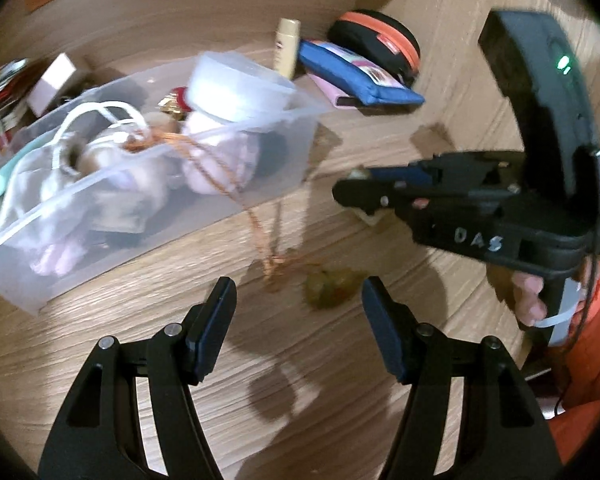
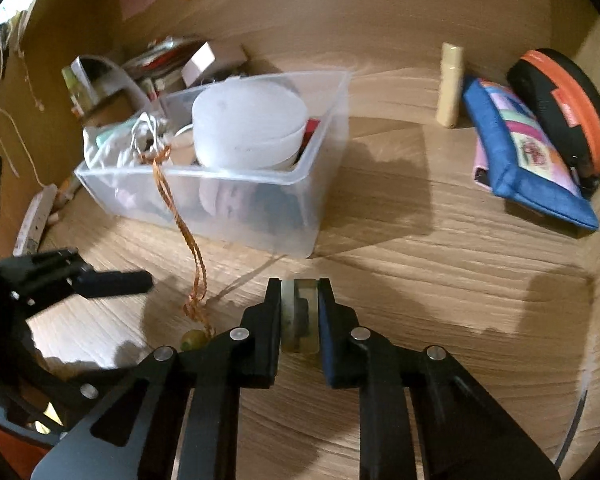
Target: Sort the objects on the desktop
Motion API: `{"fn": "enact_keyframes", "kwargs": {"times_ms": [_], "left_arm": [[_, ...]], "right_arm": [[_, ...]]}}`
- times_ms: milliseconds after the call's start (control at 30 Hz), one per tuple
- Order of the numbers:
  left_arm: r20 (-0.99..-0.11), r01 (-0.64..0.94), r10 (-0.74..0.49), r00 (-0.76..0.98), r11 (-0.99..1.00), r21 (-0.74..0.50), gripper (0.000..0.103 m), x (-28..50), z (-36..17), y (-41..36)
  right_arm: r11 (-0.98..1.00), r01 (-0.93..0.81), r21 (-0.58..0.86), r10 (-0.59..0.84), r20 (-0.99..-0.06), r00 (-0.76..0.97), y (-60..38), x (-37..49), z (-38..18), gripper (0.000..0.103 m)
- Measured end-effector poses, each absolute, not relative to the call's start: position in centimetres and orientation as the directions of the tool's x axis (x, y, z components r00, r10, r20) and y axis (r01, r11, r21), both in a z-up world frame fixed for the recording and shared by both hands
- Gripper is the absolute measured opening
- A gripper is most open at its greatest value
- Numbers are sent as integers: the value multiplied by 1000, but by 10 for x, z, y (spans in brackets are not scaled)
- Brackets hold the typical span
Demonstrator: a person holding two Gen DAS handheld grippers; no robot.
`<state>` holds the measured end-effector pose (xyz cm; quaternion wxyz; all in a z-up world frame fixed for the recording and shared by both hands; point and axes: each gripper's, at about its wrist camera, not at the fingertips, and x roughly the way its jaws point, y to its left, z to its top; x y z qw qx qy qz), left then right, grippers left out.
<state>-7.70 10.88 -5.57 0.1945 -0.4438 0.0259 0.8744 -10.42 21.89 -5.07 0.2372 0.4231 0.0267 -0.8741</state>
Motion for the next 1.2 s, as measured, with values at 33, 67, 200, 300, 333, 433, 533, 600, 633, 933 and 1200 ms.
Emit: {"fn": "enact_keyframes", "kwargs": {"times_ms": [33,67,200,300,333,433,533,600,633,933,1200], "left_arm": [[-791,-370,321,-521,-920,-130,65,-78,-57,111],[-797,-377,327,-508,-916,-135,65,-78,-59,113],[-814,-397,320,-486,-910,-120,58,-81,-65,128],[-814,-412,309,-492,-906,-95,36,-81,-65,136],[-813,-416,315,-490,-904,-100,29,-82,-65,137],[-809,-404,327,-489,-906,-122,29,-84,-63,131],[-794,-389,333,-508,-912,-134,29,-83,-56,125],[-779,-372,330,-533,-918,-135,29,-82,-48,119],[-771,-365,329,-546,-921,-134,29,-83,-43,117],[-659,-334,391,-642,-917,-219,29,-76,10,78],[-550,-275,328,-768,-945,-178,29,-68,55,42]], "right_arm": [[-887,433,157,-394,-747,-536,222,-103,-48,15],[-889,430,158,-394,-742,-542,224,-101,-47,15],[-888,431,159,-401,-725,-560,229,-97,-40,15],[-888,432,156,-404,-713,-573,231,-94,-36,15],[-887,433,158,-407,-710,-575,233,-93,-35,15],[-887,433,161,-411,-701,-582,235,-91,-32,15],[-886,435,162,-417,-691,-590,236,-89,-27,15],[-885,438,161,-420,-684,-596,236,-88,-24,15],[-884,438,161,-421,-681,-599,236,-86,-23,15],[-867,462,188,-469,-625,-625,231,-84,-1,15],[-855,490,171,-490,-579,-652,219,-80,24,15]]}}
